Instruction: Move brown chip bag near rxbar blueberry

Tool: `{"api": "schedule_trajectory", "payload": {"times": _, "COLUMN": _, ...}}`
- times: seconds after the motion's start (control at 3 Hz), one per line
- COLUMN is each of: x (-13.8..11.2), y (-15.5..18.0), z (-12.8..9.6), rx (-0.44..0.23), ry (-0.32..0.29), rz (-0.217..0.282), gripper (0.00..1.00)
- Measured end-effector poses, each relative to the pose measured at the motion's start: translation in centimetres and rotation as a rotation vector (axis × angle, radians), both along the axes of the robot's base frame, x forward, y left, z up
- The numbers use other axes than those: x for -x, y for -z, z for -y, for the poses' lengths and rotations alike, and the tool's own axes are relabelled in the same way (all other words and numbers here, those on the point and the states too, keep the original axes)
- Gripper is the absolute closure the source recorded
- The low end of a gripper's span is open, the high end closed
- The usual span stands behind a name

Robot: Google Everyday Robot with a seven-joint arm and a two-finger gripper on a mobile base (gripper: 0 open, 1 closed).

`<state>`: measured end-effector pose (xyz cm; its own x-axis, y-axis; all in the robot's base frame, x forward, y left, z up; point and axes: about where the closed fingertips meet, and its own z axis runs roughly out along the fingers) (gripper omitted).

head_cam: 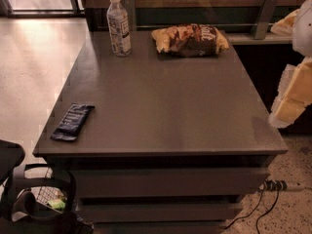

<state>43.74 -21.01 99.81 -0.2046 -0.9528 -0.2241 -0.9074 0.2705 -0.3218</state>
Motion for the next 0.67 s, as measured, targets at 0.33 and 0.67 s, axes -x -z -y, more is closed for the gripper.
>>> {"api": "schedule_trajectory", "payload": {"times": 0.33, "x": 0.0, "y": 0.0, "z": 0.0, "rx": 0.000, "ry": 0.000, "rz": 0.000, "gripper": 0.00}}
{"api": "schedule_trajectory", "payload": {"times": 0.67, "x": -1.4, "y": -0.5, "z": 0.2, "rx": 0.002, "ry": 0.000, "rz": 0.030, "gripper": 0.00}}
